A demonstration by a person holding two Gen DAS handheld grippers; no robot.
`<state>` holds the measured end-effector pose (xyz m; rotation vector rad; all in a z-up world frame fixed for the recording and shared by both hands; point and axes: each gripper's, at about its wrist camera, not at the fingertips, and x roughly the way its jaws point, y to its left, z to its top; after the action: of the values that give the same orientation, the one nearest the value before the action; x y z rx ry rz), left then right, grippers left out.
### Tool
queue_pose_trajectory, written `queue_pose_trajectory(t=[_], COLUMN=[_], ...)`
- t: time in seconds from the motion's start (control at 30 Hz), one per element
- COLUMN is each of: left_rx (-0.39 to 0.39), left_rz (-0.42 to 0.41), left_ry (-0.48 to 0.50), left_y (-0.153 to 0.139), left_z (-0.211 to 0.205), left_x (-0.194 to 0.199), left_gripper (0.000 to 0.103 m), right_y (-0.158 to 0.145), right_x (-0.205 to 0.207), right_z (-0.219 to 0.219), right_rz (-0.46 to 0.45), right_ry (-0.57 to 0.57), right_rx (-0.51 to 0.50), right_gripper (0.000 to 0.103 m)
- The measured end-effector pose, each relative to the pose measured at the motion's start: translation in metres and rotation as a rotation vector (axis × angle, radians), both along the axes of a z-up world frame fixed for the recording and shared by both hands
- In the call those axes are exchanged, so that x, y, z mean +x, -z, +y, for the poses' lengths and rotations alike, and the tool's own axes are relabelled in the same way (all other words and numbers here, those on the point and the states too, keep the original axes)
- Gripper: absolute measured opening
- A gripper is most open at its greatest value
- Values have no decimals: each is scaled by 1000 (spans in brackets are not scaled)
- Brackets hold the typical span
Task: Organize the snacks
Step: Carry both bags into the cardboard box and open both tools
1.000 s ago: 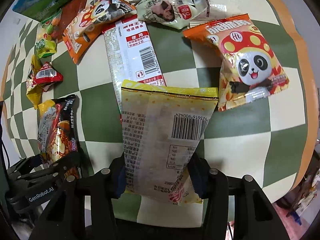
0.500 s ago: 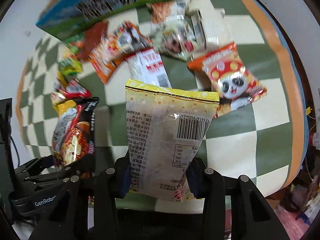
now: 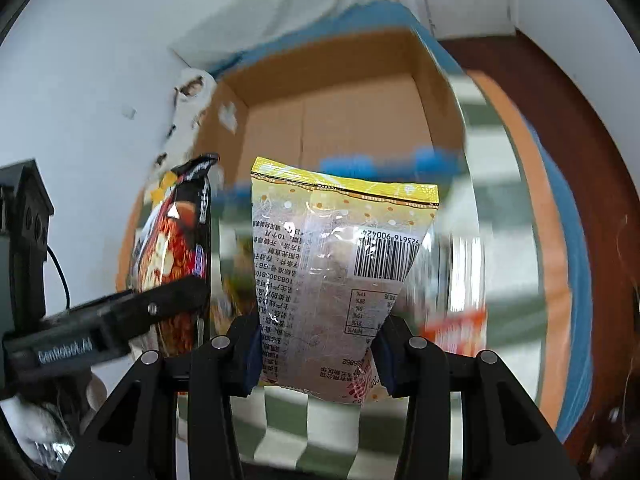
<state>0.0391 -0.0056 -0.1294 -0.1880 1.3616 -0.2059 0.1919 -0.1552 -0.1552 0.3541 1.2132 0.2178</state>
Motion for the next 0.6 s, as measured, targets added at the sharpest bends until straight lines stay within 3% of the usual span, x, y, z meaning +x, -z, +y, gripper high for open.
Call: queue_pose_trajectory(t=[0.07,0.2,0.43,0.6], left_rx=[16,39,91,113], left_rz=[-5,26,124,188], left_ry=[-20,-53,-44,-48], left_y=[1,31,102,138], left_z=[-1,0,5,6], left_x=[20,58,91,79], left_gripper=[85,85,85,85], right_y=[-7,2,59,98], right_x=[43,125,232,276], right_z=[-2,0,10,19], right_rz=[-31,-35,33,84], right_ry=[-13,-43,-95,-125], right_rx=[-12,-33,-55,-62], right_gripper=[47,47,47,47])
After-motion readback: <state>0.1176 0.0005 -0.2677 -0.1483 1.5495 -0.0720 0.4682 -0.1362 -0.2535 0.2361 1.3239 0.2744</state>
